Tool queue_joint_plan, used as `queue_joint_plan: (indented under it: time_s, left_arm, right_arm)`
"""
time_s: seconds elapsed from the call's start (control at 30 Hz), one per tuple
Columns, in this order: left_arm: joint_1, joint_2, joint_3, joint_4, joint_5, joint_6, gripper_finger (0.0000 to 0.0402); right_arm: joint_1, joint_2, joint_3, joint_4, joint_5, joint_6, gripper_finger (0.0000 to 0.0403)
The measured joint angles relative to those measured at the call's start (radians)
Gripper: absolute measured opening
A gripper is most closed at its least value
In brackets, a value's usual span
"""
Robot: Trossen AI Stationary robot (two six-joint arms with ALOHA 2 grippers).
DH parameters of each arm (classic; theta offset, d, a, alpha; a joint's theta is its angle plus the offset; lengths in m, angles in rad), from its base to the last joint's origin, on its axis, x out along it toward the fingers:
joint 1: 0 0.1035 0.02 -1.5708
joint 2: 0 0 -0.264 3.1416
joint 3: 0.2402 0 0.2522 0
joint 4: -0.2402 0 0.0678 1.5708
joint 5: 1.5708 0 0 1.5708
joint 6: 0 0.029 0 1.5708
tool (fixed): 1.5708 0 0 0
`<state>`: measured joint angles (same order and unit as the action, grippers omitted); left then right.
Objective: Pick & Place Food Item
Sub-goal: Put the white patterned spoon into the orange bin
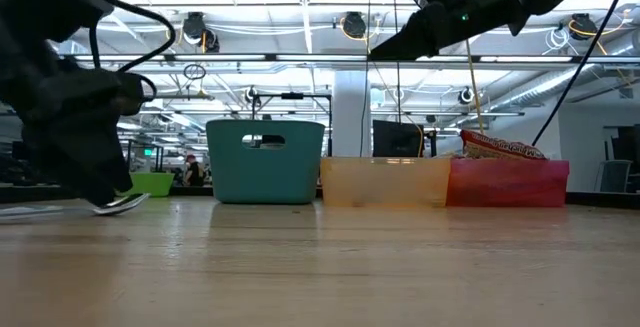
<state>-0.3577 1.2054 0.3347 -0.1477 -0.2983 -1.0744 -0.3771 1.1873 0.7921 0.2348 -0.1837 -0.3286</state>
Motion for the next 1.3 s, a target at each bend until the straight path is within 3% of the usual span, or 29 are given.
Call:
queue_joint_plan:
  time_s: [0.27,0.8,1.3]
  left_arm:
    - [-0.007,0.006,-0.03,0.146,0.012,0.168,0.0357]
    - [-0.024,0.069,-0.03,0.203,0.021,0.258,0.0256]
    - [-0.024,0.117,-0.029,0.206,0.021,0.234,0.0106]
  right_arm:
    - [0.0,0.0,-0.007,0.001,0.0,0.002,0.0216]
    - [-0.001,0.001,-0.032,0.008,0.003,-0.005,0.0212]
    - [-0.001,0.001,-0.032,0.008,0.004,-0.005,0.0206]
